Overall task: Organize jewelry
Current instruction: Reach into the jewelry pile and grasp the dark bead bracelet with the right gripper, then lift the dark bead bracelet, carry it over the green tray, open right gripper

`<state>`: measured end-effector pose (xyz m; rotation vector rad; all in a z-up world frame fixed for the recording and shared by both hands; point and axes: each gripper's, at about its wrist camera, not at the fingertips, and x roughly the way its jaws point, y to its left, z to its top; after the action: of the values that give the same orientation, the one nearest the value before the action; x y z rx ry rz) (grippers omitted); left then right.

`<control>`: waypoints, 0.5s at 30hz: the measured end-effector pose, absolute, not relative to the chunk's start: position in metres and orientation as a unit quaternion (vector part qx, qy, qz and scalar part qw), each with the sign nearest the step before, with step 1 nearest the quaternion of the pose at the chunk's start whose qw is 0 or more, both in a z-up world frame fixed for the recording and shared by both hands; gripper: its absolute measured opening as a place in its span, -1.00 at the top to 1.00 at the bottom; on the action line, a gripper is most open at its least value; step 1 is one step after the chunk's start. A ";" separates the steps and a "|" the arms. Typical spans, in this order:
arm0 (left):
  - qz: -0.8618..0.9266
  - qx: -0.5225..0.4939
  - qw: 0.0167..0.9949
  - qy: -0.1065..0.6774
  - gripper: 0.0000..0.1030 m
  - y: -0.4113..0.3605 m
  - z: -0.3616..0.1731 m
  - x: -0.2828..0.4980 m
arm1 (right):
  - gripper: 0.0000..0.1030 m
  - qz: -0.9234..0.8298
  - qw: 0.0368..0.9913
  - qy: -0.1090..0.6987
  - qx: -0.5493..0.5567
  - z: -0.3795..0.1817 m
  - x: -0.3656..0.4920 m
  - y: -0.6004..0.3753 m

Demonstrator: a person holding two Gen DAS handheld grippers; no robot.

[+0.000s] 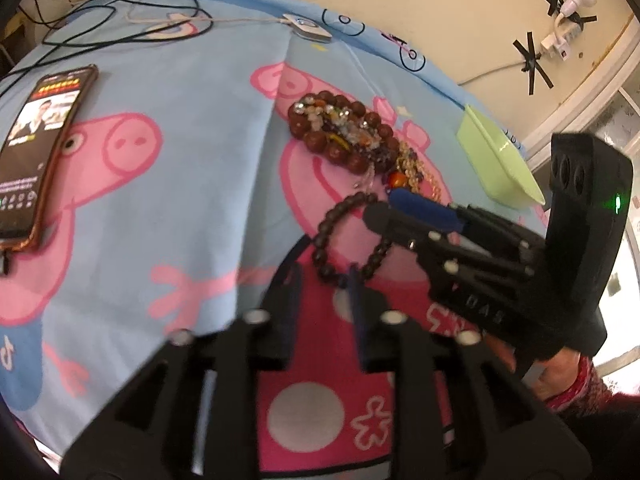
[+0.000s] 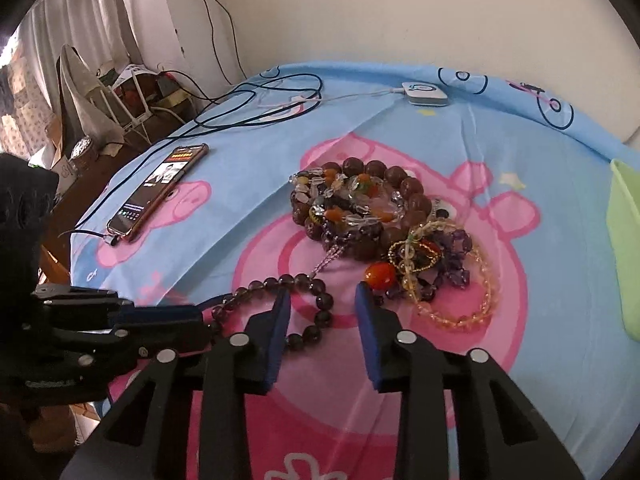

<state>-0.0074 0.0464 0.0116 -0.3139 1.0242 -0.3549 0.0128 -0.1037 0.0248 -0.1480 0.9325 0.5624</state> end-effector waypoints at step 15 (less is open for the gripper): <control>-0.257 -0.100 0.851 0.447 0.84 -0.039 0.059 0.039 | 1.00 0.242 0.908 0.341 0.029 0.098 -0.001 -0.198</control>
<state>0.0392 -0.0385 0.0592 -0.2104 0.9409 -0.5402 -0.0014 -0.1979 0.0979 0.0592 0.7046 0.5002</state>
